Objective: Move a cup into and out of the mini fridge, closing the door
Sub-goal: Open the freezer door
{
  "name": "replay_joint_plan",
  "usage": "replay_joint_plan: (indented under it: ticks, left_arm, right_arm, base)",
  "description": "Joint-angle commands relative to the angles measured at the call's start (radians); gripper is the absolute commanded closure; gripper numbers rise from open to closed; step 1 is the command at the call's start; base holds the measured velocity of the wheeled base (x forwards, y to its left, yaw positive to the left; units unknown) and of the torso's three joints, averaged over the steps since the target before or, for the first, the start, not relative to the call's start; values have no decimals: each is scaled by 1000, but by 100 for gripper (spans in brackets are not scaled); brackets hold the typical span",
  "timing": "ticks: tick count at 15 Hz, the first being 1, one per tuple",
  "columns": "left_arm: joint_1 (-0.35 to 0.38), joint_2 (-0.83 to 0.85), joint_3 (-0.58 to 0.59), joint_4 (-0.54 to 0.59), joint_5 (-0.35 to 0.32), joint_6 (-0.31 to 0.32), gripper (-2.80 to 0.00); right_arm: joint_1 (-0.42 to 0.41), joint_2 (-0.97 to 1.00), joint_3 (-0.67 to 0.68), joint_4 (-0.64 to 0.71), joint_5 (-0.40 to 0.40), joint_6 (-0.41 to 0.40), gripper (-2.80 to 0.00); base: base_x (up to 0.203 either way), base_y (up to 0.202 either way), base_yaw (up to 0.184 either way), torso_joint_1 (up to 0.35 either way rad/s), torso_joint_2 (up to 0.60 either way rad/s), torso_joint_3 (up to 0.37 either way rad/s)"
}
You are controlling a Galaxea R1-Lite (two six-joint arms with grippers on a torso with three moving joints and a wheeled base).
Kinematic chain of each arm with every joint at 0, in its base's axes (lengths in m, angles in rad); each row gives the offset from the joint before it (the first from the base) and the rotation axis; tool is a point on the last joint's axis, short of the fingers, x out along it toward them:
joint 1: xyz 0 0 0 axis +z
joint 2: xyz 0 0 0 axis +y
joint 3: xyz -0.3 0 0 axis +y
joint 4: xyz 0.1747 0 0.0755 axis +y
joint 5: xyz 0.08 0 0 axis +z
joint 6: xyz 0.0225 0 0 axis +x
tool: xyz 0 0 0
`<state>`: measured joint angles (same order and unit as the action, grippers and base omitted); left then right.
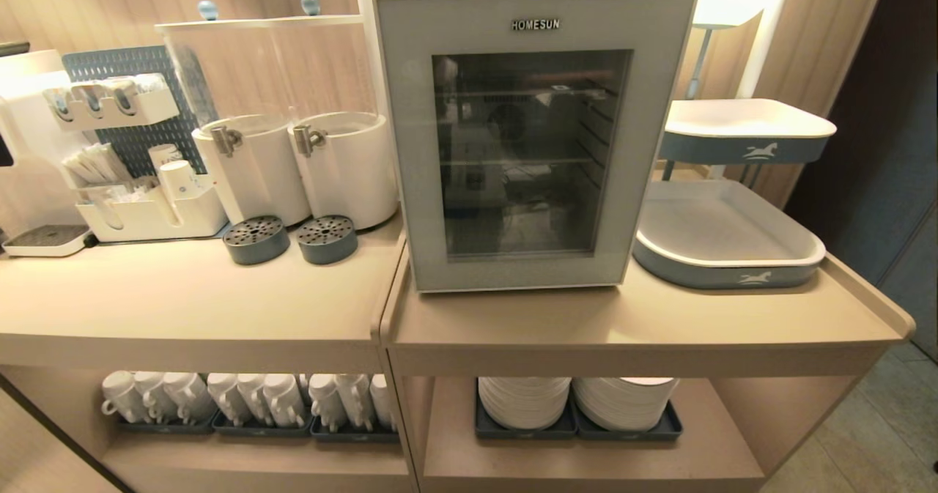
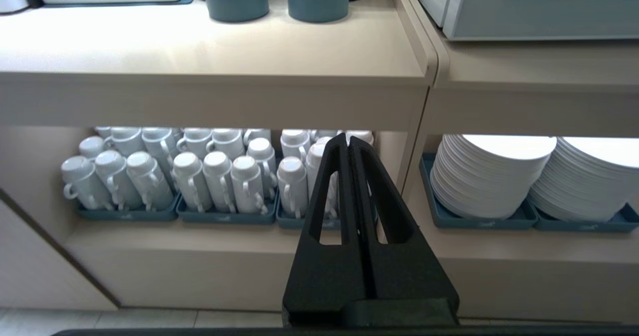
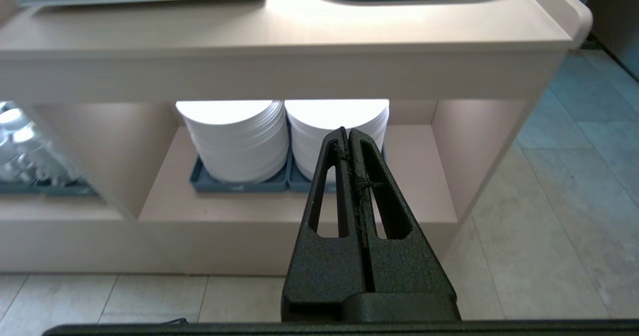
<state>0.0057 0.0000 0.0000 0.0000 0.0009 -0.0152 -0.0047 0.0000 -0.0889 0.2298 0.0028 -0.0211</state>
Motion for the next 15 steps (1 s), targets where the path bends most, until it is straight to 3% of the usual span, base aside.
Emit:
replay_joint_plan:
  ticks: [1, 7, 11, 13, 15]
  left_arm:
    - [0, 0, 2, 0, 1, 0, 0]
    - [0, 0, 3, 0, 1, 0, 0]
    - [0, 2, -7, 0, 4, 17, 0]
    - [0, 9, -102, 28, 17, 54, 0]
    - [0, 52, -314, 109, 37, 64, 0]
  right_arm:
    - [0, 2, 0, 0, 0, 0, 0]
    - [0, 2, 0, 2, 0, 0, 0]
    - [0, 2, -1, 2, 0, -2, 0]
    - [0, 2, -2, 2, 0, -2, 0]
    - [0, 2, -2, 2, 0, -2, 0]
  base:
    - [198, 0, -3, 2, 2, 2]
    - [184, 0, -1, 2, 2, 2]
    - [14, 0, -1, 1, 3, -1]
    - [0, 0, 0, 0, 0, 0]
    - [0, 0, 0, 0, 0, 0]
